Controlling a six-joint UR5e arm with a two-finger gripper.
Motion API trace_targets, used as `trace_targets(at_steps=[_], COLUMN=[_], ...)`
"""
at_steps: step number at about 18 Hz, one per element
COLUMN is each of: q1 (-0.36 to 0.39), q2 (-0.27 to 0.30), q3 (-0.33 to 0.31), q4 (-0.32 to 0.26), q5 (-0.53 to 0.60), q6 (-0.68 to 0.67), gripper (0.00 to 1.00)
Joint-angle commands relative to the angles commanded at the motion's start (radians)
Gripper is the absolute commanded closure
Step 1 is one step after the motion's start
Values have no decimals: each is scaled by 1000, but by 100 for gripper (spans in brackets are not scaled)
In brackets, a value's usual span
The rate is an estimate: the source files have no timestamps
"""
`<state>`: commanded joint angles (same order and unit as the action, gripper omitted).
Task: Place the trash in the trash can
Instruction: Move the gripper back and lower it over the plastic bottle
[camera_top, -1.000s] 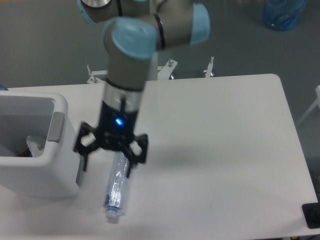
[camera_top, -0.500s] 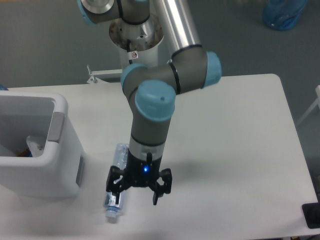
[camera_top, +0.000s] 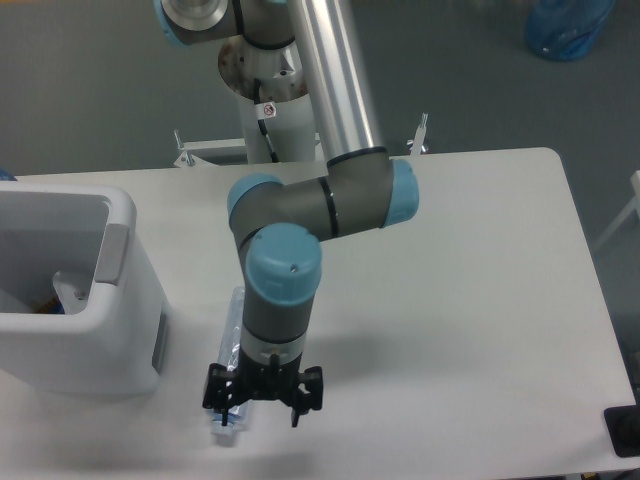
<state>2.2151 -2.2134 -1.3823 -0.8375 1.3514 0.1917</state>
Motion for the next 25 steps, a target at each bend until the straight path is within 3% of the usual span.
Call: trace_targets(at_steps=[3, 5, 11, 17, 21, 23, 25], q1=[-31, -37, -75, -75, -75, -75, -74], q2=[-66, -87, -135, -143, -141, -135, -118], q3=[92, 121, 135, 144, 149, 149, 149], q4=[-139, -205, -247, -242, -244, -244, -245], q5=[24, 29, 116, 121, 121, 129, 155], q6=[2, 2, 40, 38, 38, 38, 38], gripper=[0, 0, 4, 48, 91, 100, 100])
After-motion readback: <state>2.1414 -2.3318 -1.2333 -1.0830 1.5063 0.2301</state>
